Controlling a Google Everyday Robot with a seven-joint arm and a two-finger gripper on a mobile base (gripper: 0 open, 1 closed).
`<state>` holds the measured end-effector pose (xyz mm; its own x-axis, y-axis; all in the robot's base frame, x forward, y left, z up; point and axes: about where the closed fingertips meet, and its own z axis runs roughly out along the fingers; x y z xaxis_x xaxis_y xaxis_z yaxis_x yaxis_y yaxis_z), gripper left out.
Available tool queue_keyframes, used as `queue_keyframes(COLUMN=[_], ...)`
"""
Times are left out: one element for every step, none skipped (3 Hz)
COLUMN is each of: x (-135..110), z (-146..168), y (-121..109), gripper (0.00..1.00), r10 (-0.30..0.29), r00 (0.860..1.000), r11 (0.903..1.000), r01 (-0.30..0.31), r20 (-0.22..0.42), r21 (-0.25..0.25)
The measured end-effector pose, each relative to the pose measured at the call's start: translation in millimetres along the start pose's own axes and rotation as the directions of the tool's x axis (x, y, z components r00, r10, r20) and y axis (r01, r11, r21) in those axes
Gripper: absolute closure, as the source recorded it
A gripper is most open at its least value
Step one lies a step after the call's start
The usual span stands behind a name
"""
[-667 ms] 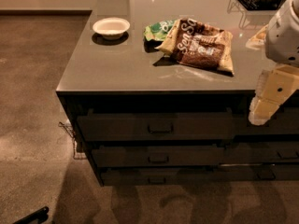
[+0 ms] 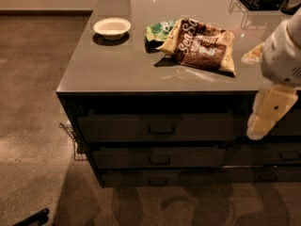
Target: Open top drawer
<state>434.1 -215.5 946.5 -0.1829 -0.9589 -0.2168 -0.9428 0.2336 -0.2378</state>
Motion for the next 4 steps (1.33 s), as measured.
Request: queue_keyframes(x=[18,33,34,37], z=[52,104,105,125], y=[19,36,36,32], gripper=[0.00,0.00,0.00,0.00], r10=[-0.033,-0.058,-0.058,-0.067], r00=[0.998,0.992,0.992,0.991], r11=[0.9981,0.9920,0.9920,0.9907], r01=[0.036,0.070,0.070,0.080], r20=[0.057,0.115,0.115,0.114], r21=[-0.050,-0.105,-0.105,-0.110])
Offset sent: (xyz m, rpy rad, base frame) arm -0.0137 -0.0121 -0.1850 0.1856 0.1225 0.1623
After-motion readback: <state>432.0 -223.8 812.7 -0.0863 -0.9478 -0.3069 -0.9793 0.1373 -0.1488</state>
